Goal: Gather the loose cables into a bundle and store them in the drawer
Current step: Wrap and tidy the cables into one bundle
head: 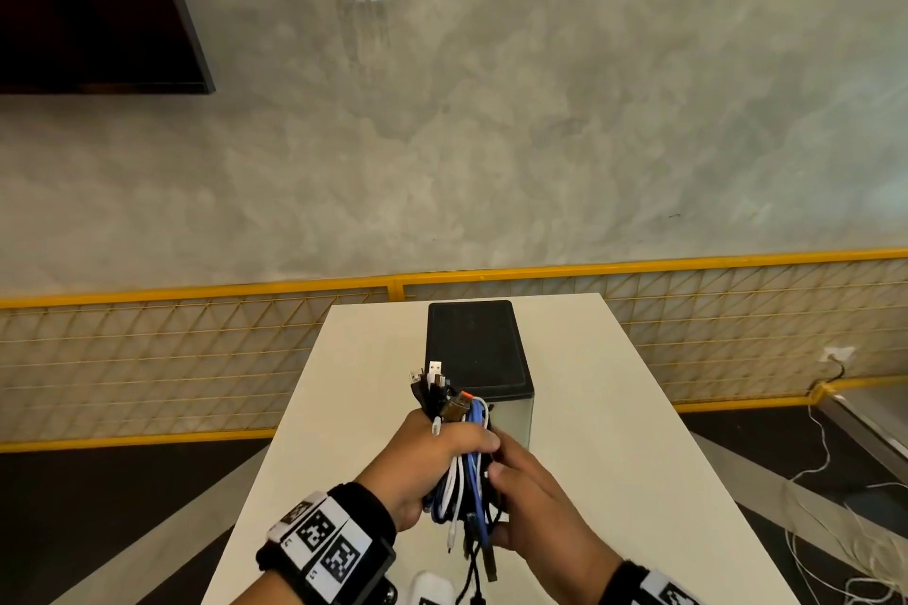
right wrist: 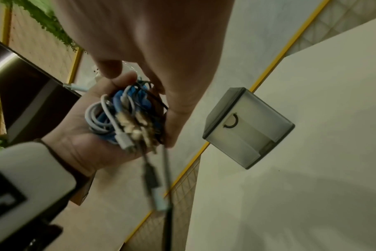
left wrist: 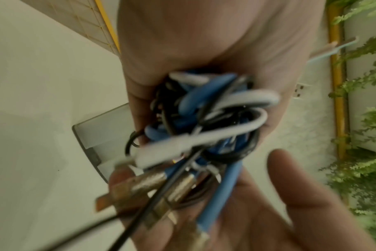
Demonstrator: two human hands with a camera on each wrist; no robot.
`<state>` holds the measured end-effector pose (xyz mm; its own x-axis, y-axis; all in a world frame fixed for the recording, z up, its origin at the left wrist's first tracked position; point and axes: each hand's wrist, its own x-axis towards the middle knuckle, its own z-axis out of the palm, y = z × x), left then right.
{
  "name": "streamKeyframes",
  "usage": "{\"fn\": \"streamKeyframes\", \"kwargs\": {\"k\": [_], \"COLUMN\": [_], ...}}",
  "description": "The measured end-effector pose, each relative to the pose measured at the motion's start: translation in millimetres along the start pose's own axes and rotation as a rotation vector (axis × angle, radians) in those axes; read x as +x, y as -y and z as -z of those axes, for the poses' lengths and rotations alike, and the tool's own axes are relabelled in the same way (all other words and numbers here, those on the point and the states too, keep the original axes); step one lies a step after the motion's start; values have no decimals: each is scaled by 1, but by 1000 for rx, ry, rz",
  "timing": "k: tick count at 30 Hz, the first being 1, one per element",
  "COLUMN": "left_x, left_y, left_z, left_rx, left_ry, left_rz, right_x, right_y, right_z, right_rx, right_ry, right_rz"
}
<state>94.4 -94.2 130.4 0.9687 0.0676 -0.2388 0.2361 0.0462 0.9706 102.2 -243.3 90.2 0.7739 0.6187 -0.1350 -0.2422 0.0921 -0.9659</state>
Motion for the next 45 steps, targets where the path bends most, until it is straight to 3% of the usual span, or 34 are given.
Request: {"fn": "streamKeyframes", "kwargs": {"k": [7,12,19,27,31,37,40,45], "left_x": [-4,-8,-4,-3,1,5,9,6], "left_y": [15,20,20,22,21,14,19,30], "left_z": [-6,-12,-12,-17,-18,-14,-9,-12], "left_rx": [-71,-244,-290,-260,-325,-299,-319,-386], "left_ry": [3,33,27,-57,-164,-181,-244,-244], "left_rz": [46,80,-21,-99,-140,-108,-93,-113], "right_x": [-3,4,0,-10,-7,4,3,2], "right_y": [7,2,16,31,38,19,15,21], "right_z": [-4,-1,-8,-7,-11,1,1,-6], "right_rx": [51,4,5,115,22,-123,-330,-484], "right_ry": [27,60,-27,69,100,96,170,140], "right_rz": [-17,13,48,-11,-3,-3,-23,-18]}}
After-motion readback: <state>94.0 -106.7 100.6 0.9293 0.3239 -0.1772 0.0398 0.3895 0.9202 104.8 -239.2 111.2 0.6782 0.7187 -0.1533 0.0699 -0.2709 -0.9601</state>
